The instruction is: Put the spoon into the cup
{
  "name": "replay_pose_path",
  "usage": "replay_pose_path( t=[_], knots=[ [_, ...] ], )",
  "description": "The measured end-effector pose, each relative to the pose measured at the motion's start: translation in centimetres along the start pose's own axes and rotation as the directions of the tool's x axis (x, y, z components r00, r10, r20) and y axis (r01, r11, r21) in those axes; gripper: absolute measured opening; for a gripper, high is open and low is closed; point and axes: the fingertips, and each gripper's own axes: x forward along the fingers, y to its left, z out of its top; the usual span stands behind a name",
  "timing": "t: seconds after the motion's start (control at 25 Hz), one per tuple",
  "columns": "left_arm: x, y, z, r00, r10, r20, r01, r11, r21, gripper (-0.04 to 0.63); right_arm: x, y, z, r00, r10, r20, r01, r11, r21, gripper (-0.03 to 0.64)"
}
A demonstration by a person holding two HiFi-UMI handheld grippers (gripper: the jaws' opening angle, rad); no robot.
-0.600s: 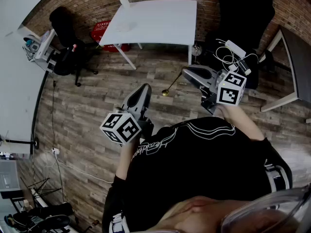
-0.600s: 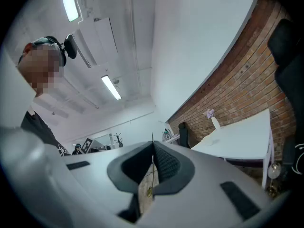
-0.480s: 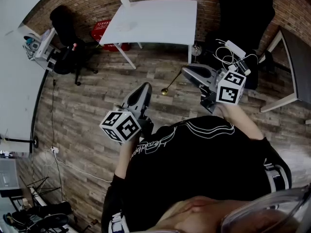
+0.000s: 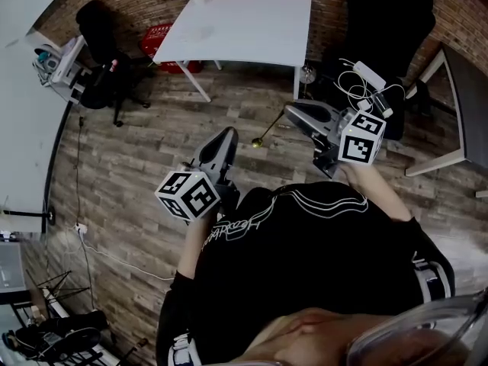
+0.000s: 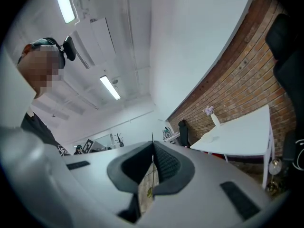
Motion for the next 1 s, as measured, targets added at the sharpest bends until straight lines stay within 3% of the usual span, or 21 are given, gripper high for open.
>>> replay_pose_path(
  t=[0.48,1.0],
  knots=[
    [2.3,3.0,0.1,1.0,0.007,-0.026,-0.008,1.0,-0.02,0.008,2.2,-3.4,-0.8,1.0,0.001,-0.007,-0.001,0.998,0.06,0.0],
    [7.1,13.3,2.7,0.999,0.005,-0.045,-0.008,0.998,-0.068,0.008,11.0,-11.5,-1.2,0.999,-0.032,-0.043,0.036,0.994,0.104,0.0]
  ],
)
